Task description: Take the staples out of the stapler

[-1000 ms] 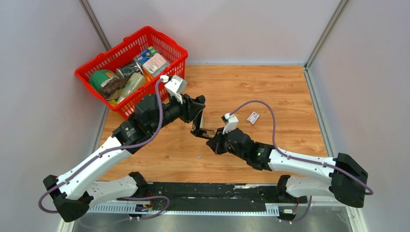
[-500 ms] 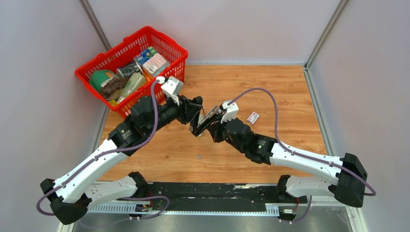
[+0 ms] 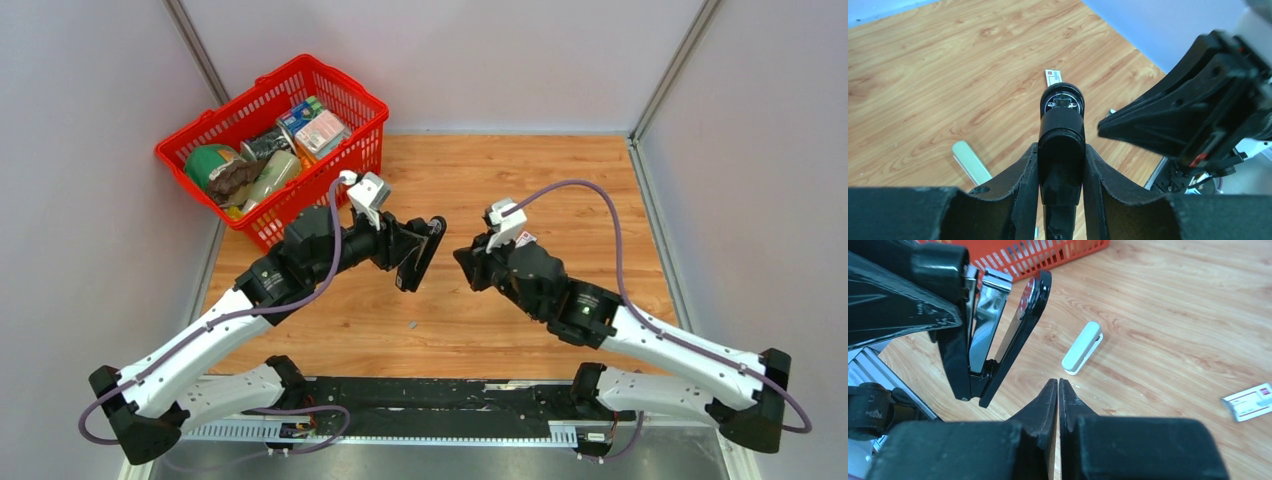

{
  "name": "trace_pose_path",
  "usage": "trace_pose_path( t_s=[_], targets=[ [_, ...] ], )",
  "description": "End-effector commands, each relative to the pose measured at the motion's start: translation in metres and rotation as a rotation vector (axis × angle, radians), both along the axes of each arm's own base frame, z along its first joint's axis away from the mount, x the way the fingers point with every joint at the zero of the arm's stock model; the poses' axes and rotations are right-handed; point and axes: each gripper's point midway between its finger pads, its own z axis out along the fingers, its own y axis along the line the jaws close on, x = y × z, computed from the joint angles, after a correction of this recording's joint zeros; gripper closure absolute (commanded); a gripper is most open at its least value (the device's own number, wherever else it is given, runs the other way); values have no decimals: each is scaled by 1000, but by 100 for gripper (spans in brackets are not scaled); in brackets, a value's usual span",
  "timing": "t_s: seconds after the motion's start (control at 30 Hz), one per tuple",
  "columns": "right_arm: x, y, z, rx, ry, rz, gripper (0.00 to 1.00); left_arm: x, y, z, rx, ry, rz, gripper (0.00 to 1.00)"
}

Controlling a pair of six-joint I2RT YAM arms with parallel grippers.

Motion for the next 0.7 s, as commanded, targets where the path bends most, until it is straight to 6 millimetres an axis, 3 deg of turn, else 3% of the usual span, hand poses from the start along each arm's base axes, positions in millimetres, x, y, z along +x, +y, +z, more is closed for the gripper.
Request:
trace_pose_path(
  t_s=[0.0,0.23,0.57,0.67],
  targets=[
    [-12,-29,33,-36,-96,40,94,-11,-16,41,-132,-91,-100,100],
    [-42,-48,60,-15,-132,177,91,-48,-35,55,-166,-108,-352,100],
    [-93,-43,79,26,-102,444,33,-88,-31,63,-180,-168,-547,100],
    [-109,-42,84,59,-102,521,21,-101,-28,68,-195,-192,-606,100]
  ],
)
